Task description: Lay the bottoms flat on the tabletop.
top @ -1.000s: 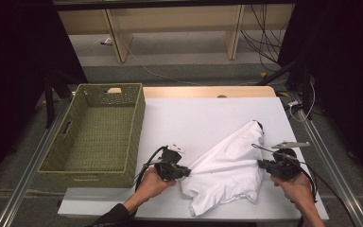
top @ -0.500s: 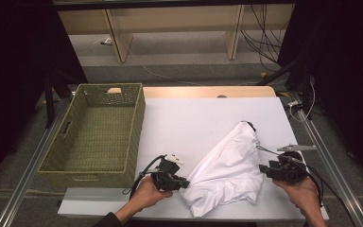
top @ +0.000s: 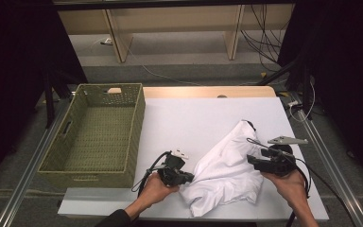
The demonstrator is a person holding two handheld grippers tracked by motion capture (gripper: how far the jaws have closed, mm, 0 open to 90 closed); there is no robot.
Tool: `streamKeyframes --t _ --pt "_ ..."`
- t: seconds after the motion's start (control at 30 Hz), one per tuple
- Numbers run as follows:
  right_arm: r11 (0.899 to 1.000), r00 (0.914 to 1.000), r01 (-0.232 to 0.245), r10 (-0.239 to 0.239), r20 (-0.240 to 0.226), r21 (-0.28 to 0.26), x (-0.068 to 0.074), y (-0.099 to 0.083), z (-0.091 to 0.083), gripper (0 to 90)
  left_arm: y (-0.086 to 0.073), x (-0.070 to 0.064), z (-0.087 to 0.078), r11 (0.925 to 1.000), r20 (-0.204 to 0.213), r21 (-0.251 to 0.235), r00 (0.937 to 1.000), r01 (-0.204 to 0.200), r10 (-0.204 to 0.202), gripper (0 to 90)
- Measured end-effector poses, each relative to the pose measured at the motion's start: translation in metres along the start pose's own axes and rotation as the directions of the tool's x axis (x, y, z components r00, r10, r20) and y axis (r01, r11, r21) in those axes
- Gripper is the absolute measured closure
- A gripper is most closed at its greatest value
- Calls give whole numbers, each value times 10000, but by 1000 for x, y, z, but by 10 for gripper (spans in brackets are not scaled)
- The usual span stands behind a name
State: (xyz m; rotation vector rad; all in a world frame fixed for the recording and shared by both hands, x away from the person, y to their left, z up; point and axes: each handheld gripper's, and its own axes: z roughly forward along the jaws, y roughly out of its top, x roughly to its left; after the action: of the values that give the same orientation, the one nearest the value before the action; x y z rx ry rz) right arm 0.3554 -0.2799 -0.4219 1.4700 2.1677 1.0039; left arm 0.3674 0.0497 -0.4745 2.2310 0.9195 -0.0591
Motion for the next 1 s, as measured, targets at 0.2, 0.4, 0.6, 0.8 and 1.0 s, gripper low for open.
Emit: streamKeyframes --t 0.2,0.4,0.6,0.8,1.0 --pt "9999 9999 159 -159 -60 -40 3 4 3 386 11 -21 -10 9957 394 -891 9988 -266 302 879" --pt "9996 9994 262 -263 -228 -50 10 12 7 403 20 -51 -2 9924 1110 -1021 9905 -694 807 879" --pt "9990 9973 438 -431 -603 105 22 19 16 411 24 -74 10 9896 1464 -947 9817 -1087 1218 879" --pt "9965 9929 756 -719 -949 359 36 20 29 414 23 -80 17 9898 1624 -811 9782 -1174 1293 878" --pt "9905 9896 1027 -923 -1107 919 49 17 48 424 21 -83 19 9895 1711 -815 9764 -1195 1320 877"
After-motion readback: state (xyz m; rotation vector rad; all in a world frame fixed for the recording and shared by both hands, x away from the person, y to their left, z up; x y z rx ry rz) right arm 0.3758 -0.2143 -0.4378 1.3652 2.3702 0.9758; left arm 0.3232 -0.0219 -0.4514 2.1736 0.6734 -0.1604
